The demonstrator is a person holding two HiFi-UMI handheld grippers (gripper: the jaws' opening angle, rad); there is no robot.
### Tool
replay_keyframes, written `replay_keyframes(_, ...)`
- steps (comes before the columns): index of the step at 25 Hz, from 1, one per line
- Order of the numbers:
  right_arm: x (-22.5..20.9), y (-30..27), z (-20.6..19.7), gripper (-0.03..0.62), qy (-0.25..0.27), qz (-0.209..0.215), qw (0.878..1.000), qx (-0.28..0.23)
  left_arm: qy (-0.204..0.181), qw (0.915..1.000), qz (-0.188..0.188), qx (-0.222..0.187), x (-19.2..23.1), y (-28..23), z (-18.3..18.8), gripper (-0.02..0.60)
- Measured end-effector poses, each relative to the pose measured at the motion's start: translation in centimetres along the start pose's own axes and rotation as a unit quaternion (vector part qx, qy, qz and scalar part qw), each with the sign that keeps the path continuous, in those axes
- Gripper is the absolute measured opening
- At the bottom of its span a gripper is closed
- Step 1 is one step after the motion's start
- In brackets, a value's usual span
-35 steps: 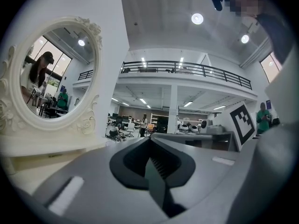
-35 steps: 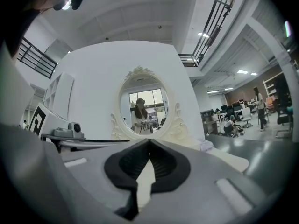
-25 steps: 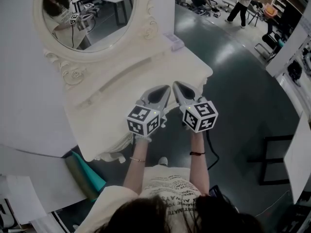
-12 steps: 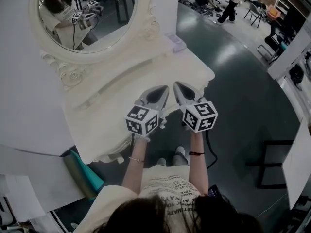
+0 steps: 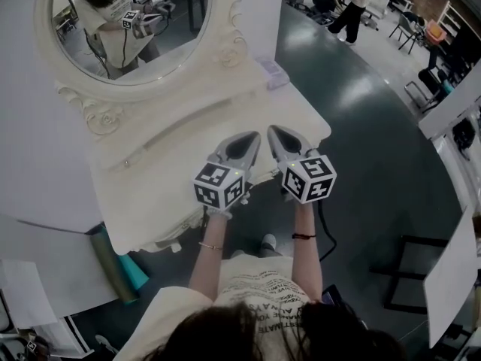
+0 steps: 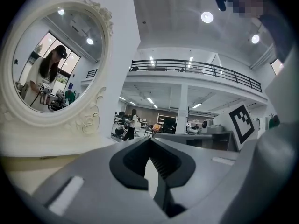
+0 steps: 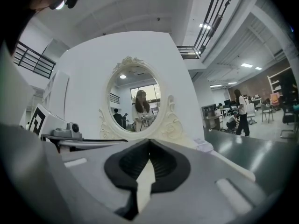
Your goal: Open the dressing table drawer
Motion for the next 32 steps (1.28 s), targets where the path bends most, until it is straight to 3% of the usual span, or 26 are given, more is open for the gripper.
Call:
replay_keyframes(11,-4.7,-1.8,-0.2,0.003,-0.001,0.042,0.999,0.005,0.003,0.9991,0.041,-0.009,0.5,-4.5,0.0,-0.001)
replay_keyframes(23,-6.7,-2.9,-1.4,0.003,0.003,0.095,0.995,0.016,0.014,0.9954,0.093,-0.018,0.8,-6.6,-1.2,0.000)
replay_keyframes(32,-8.2,-4.5,-2.5,0.003,-0.009,0.103,0.994,0.026,0.024,0.9932,0.114,-0.010,2.3,-7.6,-1.8,0.000)
Point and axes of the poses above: the fingertips, and each gripper's own axes: y backward along the fingers, x to its left, z out of its top, the point moved 3 cm from there along y, backward along the fingers, and after that the axes turned 8 degrees about y, right-handed, at the moved point
